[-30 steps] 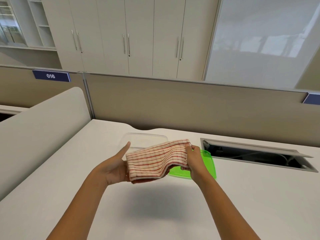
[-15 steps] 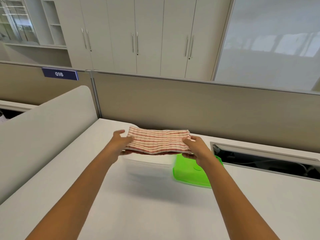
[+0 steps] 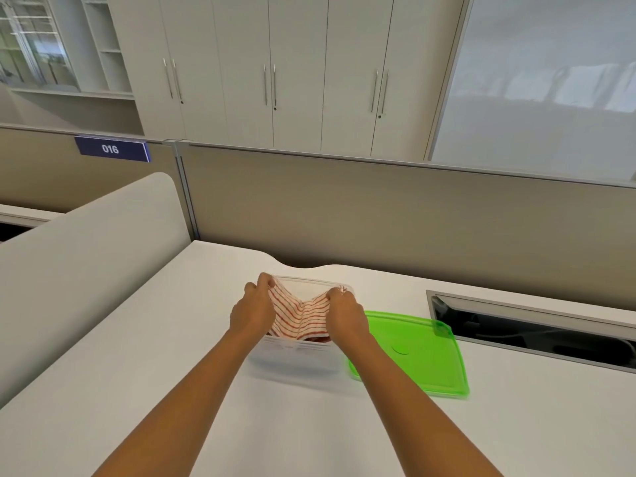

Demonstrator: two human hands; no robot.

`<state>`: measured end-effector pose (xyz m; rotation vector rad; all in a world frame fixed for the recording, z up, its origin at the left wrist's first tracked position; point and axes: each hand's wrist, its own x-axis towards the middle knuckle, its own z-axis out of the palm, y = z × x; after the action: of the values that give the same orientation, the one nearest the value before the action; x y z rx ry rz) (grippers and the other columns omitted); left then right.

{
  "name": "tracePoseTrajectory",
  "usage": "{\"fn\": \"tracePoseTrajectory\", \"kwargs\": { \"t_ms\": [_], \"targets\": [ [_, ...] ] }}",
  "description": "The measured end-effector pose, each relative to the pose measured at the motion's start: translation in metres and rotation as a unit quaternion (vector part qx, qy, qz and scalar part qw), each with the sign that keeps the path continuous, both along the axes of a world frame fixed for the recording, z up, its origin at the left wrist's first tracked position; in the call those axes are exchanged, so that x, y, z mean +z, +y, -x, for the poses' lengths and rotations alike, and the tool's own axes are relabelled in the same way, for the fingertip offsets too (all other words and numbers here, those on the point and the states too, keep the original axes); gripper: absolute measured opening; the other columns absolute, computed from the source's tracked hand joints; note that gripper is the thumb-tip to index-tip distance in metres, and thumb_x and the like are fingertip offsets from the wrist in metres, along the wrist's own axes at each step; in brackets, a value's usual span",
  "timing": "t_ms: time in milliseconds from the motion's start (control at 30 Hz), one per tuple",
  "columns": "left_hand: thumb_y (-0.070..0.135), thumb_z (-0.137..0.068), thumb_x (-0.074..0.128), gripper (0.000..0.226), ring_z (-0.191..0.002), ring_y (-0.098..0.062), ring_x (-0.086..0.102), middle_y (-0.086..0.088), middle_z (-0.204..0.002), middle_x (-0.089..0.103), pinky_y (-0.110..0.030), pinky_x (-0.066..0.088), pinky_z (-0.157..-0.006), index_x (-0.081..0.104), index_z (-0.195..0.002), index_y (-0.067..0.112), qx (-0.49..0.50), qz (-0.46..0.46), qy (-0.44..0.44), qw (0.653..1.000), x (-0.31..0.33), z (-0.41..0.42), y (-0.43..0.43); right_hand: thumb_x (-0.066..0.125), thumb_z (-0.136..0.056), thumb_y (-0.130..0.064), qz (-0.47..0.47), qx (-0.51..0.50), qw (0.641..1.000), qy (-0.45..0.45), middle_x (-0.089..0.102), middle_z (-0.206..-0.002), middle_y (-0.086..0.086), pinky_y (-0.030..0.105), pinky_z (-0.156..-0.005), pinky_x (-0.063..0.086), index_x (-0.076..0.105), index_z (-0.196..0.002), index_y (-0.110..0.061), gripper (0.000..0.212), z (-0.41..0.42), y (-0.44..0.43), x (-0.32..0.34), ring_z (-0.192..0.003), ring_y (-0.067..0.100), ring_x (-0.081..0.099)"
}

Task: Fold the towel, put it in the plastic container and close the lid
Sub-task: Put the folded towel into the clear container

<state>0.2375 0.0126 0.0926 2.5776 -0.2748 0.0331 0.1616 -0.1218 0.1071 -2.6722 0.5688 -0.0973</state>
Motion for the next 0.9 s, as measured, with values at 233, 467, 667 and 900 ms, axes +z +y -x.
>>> {"fn": "tracePoseTrajectory", "kwargs": {
  "t_ms": [233,467,667,900],
  "targets": [
    [0.029,-0.092,0.049,0.042,-0.116,-0.026,0.055,-0.008,-0.136,0.049,-0.033,0.049,-0.095,0.043,-0.131,0.016,-0.018,-0.154,-0.012,0.988,-0.015,-0.004,-0.003,0.035,-0.096,-0.006,0.199,0.027,0.977,0.068,0.038,-0.139,0.016,0.035,-0.101,0.037,0.048,-0.13,-0.004,0.037,-0.011,0.01,-0.018,-0.127,0.03,0.038],
    [0.023,-0.094,0.047,0.031,-0.095,-0.02,0.058,-0.009,-0.124,0.06,-0.027,0.046,-0.081,0.052,-0.122,0.011,-0.006,-0.102,0.046,0.994,-0.022,-0.012,-0.003,0.039,-0.093,-0.002,0.216,0.116,0.963,0.115,0.053,-0.132,0.014,0.036,-0.098,0.044,0.054,-0.126,-0.002,0.036,-0.016,-0.001,-0.018,-0.123,0.03,0.05],
    [0.015,-0.095,0.041,0.031,-0.107,-0.024,0.06,-0.01,-0.122,0.06,-0.028,0.047,-0.086,0.053,-0.122,0.006,-0.042,-0.188,0.093,0.977,-0.021,-0.013,-0.006,0.033,-0.095,-0.006,0.231,0.156,0.946,0.168,0.056,-0.132,0.014,0.036,-0.101,0.04,0.053,-0.127,-0.003,0.038,-0.016,-0.007,-0.019,-0.124,0.031,0.051],
    [0.023,-0.093,0.05,0.027,-0.092,-0.024,0.066,-0.009,-0.112,0.068,-0.024,0.049,-0.074,0.064,-0.111,0.011,-0.03,-0.093,-0.011,0.995,-0.024,-0.009,0.003,0.043,-0.083,0.003,0.06,0.053,0.981,-0.179,0.061,-0.113,0.008,0.037,-0.084,0.044,0.062,-0.111,-0.013,0.037,0.016,-0.029,-0.021,-0.107,0.028,0.054]
  ]
}}
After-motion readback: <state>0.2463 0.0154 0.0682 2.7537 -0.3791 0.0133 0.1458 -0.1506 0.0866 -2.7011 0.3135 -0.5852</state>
